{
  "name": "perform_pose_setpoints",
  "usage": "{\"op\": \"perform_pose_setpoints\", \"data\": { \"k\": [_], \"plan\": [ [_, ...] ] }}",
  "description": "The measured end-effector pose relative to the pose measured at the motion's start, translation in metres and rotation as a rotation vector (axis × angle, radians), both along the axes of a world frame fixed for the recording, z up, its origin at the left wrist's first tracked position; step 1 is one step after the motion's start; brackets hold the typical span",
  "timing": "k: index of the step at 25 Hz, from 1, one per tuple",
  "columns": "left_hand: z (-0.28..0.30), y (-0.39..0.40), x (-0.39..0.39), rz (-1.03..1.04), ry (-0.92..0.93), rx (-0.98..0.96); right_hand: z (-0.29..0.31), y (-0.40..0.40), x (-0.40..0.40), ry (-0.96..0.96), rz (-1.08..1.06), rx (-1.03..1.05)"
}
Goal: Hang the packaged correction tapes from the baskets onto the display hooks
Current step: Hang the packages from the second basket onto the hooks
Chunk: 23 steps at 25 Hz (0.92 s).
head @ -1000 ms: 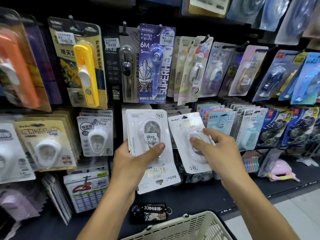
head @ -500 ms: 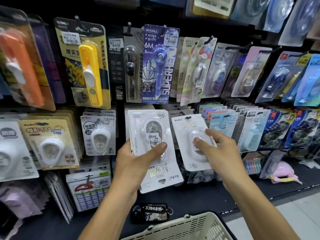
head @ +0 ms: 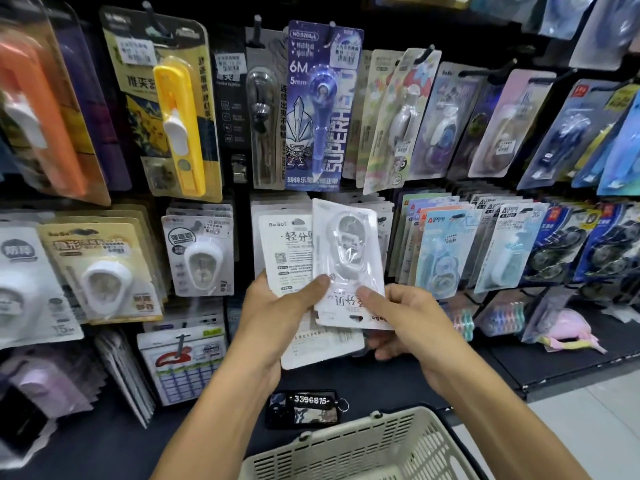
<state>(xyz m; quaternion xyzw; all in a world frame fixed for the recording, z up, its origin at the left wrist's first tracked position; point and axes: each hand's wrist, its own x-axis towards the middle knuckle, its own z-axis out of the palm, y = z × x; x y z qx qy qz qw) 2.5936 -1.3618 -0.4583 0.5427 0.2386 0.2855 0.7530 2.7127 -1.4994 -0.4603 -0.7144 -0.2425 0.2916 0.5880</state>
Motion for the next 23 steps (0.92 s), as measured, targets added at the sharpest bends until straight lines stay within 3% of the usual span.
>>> {"op": "perform_pose_setpoints", "data": {
  "k": [2,4,8,11,15,17,19,21,23],
  "plan": [
    [0.001,0.003,-0.001,0.077,-0.01,0.002,0.001,-0.008,0.001,0.121,0.122,0.007],
    [0.002,0.006,-0.001,0.117,0.004,0.016,0.004,-0.017,0.007,0.116,0.084,0.043],
    [0.001,0.013,-0.004,0.232,0.044,0.142,0.033,-0.044,0.037,-0.248,-0.22,0.076],
    [0.001,0.012,-0.004,0.259,0.149,0.408,0.058,-0.053,0.046,-0.513,-0.119,0.129],
    [0.002,-0.009,0.002,-0.128,0.074,0.307,0.072,-0.024,0.033,-0.634,0.151,0.045],
    [0.001,-0.018,0.001,-0.398,0.035,0.17,0.075,-0.005,0.029,-0.781,0.127,0.036],
    [-0.003,-0.022,0.003,-0.493,-0.036,0.126,0.073,0.008,0.027,-0.872,-0.073,0.089],
    [-0.004,-0.022,0.006,-0.353,-0.086,0.117,0.065,0.01,0.022,-0.833,-0.338,0.091],
    [-0.003,-0.018,0.008,-0.153,-0.102,0.1,0.05,0.006,0.016,-0.461,-0.234,0.021]
  ]
}}
